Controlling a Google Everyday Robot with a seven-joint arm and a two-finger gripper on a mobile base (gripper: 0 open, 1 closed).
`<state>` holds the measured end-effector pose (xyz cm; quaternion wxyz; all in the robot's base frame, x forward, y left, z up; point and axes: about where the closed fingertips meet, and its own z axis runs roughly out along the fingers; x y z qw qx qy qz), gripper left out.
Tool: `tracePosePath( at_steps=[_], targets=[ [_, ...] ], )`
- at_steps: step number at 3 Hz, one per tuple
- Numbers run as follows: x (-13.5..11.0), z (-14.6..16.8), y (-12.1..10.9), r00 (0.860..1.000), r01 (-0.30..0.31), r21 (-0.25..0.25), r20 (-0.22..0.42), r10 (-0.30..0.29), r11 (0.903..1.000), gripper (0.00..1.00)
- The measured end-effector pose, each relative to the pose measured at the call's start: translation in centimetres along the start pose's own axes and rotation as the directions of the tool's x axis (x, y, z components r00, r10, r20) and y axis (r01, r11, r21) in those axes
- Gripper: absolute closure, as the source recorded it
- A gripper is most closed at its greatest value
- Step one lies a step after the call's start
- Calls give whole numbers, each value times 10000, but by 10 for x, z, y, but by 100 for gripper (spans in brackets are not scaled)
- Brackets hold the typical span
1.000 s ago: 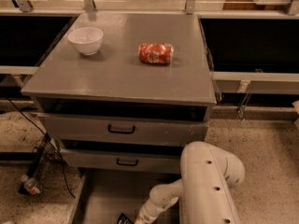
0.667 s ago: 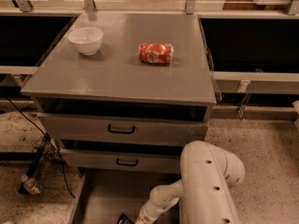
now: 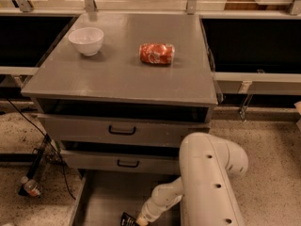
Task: Pick rxbar chocolate from bottom drawer and place on counter
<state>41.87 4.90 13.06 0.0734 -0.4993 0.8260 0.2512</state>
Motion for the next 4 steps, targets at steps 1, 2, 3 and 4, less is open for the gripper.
tracePosePath(
  at_steps=[1, 2, 3, 4],
  targets=[
    [-40, -63, -9, 9977, 557, 1312, 322, -604, 9898, 100],
    [-59, -91, -4, 9914, 943, 1767, 732, -1086, 9797, 100],
    [-59, -91, -4, 9914, 943, 1767, 731, -1087, 9797, 100],
    [-59, -91, -4, 9914, 943, 1767, 731, -1087, 9797, 82]
  ],
)
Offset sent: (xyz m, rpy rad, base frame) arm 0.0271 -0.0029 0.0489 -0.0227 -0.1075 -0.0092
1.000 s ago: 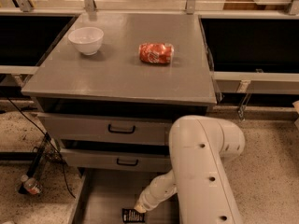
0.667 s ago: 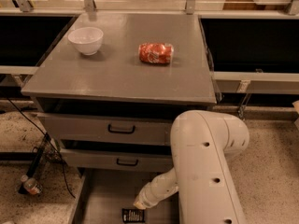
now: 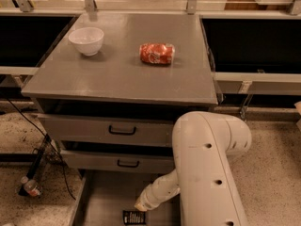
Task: Pick rxbar chocolate from bottom drawer and place on counter
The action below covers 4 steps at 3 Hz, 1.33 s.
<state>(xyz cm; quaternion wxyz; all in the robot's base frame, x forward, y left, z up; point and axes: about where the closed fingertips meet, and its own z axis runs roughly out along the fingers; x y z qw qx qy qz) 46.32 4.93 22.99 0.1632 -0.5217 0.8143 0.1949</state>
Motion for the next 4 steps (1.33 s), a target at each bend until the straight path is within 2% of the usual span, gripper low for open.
tracePosePath(
  at_steps=[3, 4],
  targets=[
    [0, 0, 0, 10000, 0, -1, 0, 0, 10000, 11],
    [0, 0, 0, 10000, 0, -2, 0, 0, 10000, 0]
  ],
)
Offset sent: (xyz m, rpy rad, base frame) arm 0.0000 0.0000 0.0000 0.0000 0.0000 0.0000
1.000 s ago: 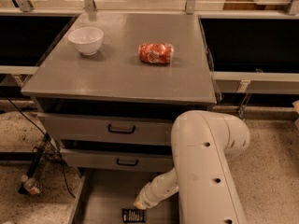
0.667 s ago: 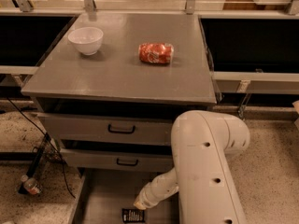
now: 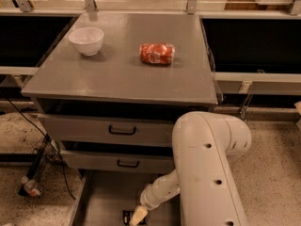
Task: Pick rxbar chocolate from bottom drawer and place on counter
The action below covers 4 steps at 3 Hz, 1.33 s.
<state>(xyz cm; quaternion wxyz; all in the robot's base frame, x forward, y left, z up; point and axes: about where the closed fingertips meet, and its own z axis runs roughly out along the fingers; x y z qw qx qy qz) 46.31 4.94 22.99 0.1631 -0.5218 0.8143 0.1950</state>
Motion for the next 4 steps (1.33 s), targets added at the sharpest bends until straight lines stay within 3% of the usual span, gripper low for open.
tracePosePath(
  at_steps=[2, 3, 4],
  targets=[
    [18, 31, -1, 9983, -220, -238, 536, 233, 9995, 0],
    [19, 31, -1, 9981, -247, -251, 554, 261, 9994, 0],
    [19, 31, -1, 9981, -247, -251, 553, 261, 9994, 20]
  ],
)
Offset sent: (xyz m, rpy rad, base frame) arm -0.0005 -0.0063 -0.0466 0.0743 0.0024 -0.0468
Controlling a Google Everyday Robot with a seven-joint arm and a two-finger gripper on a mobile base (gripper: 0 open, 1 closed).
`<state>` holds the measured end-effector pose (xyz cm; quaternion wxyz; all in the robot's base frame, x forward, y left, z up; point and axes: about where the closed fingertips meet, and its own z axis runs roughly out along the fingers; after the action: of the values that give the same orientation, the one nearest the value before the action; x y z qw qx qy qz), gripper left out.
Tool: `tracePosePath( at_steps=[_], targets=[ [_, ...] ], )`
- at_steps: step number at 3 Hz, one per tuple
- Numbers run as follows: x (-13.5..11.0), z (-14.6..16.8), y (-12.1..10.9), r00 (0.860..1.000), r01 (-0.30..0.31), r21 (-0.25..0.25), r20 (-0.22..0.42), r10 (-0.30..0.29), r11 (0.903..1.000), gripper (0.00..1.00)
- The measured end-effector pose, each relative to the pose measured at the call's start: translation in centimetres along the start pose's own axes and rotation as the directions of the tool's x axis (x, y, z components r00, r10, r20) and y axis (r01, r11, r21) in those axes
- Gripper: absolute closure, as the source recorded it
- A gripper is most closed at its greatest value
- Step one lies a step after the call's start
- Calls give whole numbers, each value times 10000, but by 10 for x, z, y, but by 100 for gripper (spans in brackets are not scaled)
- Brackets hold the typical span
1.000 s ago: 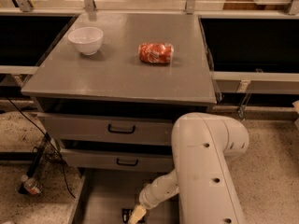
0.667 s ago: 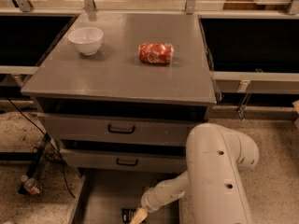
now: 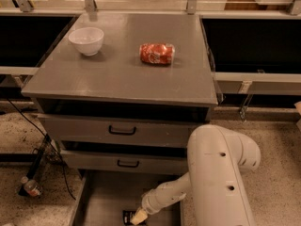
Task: Pick rxbar chocolate from bottom drawer and place on counter
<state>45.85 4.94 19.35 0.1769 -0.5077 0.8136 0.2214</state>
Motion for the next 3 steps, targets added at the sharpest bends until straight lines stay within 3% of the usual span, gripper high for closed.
tracePosePath(
  at_steps=[2, 3],
  targets=[
    [0, 11, 3, 9999, 124, -41, 33, -124, 9999, 8],
    [-1, 24, 8, 9986, 474, -113, 252, -471, 9988, 0]
  ],
)
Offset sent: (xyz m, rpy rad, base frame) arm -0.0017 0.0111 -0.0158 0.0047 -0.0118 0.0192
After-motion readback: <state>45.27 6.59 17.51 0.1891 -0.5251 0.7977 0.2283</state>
